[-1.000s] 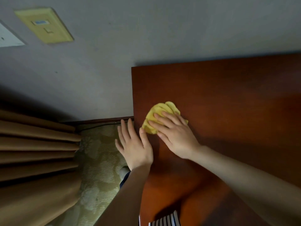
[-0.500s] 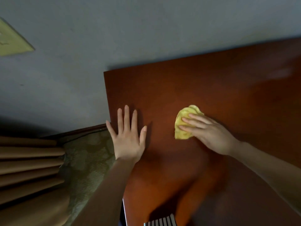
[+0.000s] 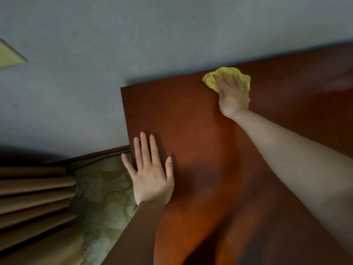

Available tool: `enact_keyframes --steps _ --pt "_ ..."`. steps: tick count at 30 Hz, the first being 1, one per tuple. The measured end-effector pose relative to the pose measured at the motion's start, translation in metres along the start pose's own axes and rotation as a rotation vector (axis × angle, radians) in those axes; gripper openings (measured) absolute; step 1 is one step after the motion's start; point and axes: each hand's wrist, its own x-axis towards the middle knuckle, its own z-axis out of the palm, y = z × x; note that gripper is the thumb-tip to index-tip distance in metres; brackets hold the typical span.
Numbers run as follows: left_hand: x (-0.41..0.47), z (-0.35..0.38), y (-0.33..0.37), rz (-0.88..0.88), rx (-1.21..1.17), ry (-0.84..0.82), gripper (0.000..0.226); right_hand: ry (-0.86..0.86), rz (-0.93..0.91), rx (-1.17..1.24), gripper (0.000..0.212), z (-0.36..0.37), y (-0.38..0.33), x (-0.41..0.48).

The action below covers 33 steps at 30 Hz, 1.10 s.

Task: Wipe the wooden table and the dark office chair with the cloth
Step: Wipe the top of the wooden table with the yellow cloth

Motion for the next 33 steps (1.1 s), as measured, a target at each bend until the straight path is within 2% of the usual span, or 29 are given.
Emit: enact_keyframes --steps 3,9,12,19,24,26,30,33 --pt "0.0 0.0 0.001 -0.002 0.013 -0.012 0.067 0.001 -0.013 -0.017 0.047 0.008 -0.024 -0.002" --pt "0.001 0.0 0.0 -0.028 0.011 -0.009 0.072 -0.089 -0.392 -0.1 0.047 0.025 -0.062 -0.068" --pt "0.002 -0.002 0.0 -0.029 -0.001 -0.004 0.072 -0.156 -0.536 -0.059 0.048 0.028 -0.067 -0.114" --pt "-0.002 -0.005 -0.002 0.006 -0.044 0.007 0.072 -0.127 -0.601 -0.016 0.048 0.029 -0.05 -0.194" --pt "-0.004 -0.005 -0.002 -0.025 -0.052 0.02 0.067 -0.11 -0.721 -0.168 0.048 0.01 -0.003 -0.2" --pt "-0.004 -0.004 -0.003 -0.027 -0.059 0.018 0.066 -0.088 -0.642 -0.204 0.046 -0.003 0.019 -0.181" --pt "-0.002 -0.003 -0.002 -0.013 -0.048 0.004 0.066 -0.108 -0.368 -0.187 0.054 -0.022 0.057 -0.121" --pt "-0.001 -0.002 -0.002 -0.005 -0.043 -0.003 0.065 -0.117 -0.278 -0.18 0.05 -0.026 0.062 -0.072"
